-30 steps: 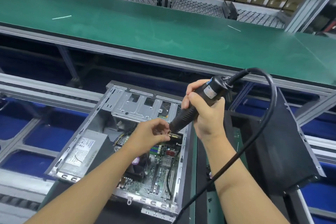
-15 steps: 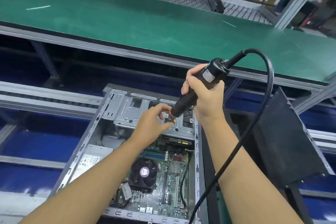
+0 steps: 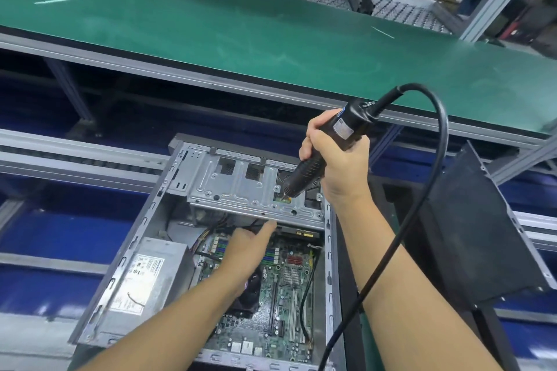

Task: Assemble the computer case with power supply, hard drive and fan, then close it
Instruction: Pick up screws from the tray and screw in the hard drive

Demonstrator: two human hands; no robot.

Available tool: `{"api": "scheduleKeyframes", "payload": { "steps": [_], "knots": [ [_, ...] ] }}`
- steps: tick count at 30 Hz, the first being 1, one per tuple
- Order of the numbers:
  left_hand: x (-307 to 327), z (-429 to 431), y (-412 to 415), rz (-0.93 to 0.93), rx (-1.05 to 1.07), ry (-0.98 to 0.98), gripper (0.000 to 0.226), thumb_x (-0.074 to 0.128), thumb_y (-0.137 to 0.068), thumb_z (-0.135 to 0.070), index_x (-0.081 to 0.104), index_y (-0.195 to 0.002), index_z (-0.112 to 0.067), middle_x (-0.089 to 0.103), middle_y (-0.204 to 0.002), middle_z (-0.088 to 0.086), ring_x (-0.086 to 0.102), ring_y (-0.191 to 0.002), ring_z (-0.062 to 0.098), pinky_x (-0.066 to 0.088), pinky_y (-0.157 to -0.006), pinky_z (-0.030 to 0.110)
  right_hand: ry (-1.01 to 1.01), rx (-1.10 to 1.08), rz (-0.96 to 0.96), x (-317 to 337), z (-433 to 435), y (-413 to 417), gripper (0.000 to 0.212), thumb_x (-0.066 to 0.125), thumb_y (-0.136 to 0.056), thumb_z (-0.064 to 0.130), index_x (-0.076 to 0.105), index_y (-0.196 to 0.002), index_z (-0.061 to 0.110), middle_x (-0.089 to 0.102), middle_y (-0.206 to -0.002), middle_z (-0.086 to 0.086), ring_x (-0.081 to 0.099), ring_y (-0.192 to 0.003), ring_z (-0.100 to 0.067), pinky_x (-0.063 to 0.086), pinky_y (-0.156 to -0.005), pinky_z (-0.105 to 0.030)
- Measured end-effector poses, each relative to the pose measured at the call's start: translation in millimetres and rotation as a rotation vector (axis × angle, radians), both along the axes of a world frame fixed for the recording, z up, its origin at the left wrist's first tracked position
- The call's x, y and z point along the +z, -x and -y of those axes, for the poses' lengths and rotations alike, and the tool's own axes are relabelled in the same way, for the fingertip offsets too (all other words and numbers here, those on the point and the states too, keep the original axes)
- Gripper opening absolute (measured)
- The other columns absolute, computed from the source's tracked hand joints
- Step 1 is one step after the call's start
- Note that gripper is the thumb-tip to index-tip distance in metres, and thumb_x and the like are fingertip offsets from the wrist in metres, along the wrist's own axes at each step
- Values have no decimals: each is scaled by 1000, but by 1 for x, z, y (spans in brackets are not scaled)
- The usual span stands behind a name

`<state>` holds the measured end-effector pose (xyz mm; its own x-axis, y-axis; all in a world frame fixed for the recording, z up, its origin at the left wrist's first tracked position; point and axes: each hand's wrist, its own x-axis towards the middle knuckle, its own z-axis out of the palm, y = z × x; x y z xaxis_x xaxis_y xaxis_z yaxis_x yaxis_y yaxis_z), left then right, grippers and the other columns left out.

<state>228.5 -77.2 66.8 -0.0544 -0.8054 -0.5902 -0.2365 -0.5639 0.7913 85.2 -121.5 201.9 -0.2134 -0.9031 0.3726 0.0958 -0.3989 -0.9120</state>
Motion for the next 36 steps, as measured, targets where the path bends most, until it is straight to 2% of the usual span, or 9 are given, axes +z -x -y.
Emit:
{"api": "scheduleKeyframes", "payload": {
  "steps": [4,8,11,16,18,22,26,32,36],
  "knots": [
    [-1,10,9,-419,49,-200,94,76,-78,-52,33,-144,0,62,-119,13,62,-110,23,42,-111,41,-3,-3,8,-3,0,2,16,63,-82,8,66,-87,23,60,-69,-3,52,-58,-27,47,-66,-43],
    [0,19,21,-563,199,-246,67,83,-75,-26,45,-126,-2,66,-109,19,61,-92,18,40,-112,46,-3,-16,-12,-8,2,3,16,63,-82,9,67,-86,25,61,-70,-1,53,-59,-27,49,-67,-43],
    [-7,25,29,-645,279,-258,97,81,-81,-12,15,-151,-2,47,-128,26,53,-109,24,46,-106,45,2,-15,-15,-12,4,4,20,62,-83,9,68,-85,27,61,-70,2,53,-59,-26,49,-67,-41],
    [-17,28,34,-603,310,-242,37,78,-82,-6,42,-95,-7,60,-101,16,71,-86,20,57,-72,30,2,-23,-35,-16,7,5,22,62,-84,8,68,-83,29,61,-68,3,53,-59,-26,49,-67,-41],
    [-17,28,36,-590,323,-223,37,76,-83,-4,41,-84,-13,62,-93,12,73,-69,14,58,-66,27,1,-26,-34,-17,8,5,22,62,-84,8,68,-83,30,61,-68,2,54,-59,-26,49,-66,-42],
    [-21,30,36,-595,318,-209,31,76,-83,-4,46,-91,-5,71,-88,15,74,-69,15,58,-85,35,-8,-22,-36,-18,10,7,22,62,-84,8,68,-84,29,61,-67,2,54,-61,-27,50,-68,-44],
    [-22,32,35,-616,320,-205,30,75,-83,-1,50,-100,3,75,-69,6,73,-67,12,57,-63,23,-16,-19,-34,-20,12,6,22,61,-84,7,67,-84,29,60,-67,2,53,-60,-28,50,-68,-44],
    [-24,31,33,-598,339,-202,37,78,-81,-3,49,-103,2,70,-91,15,71,-78,17,56,-89,34,-20,-14,-22,-21,13,7,23,62,-83,7,67,-84,29,62,-70,2,53,-60,-26,50,-68,-44],
    [-24,32,34,-611,346,-195,35,78,-80,-2,48,-98,-1,73,-76,9,72,-65,12,56,-75,29,-31,5,-14,-23,13,5,22,62,-84,7,67,-85,28,61,-70,1,54,-60,-27,50,-69,-43]
  ]
}}
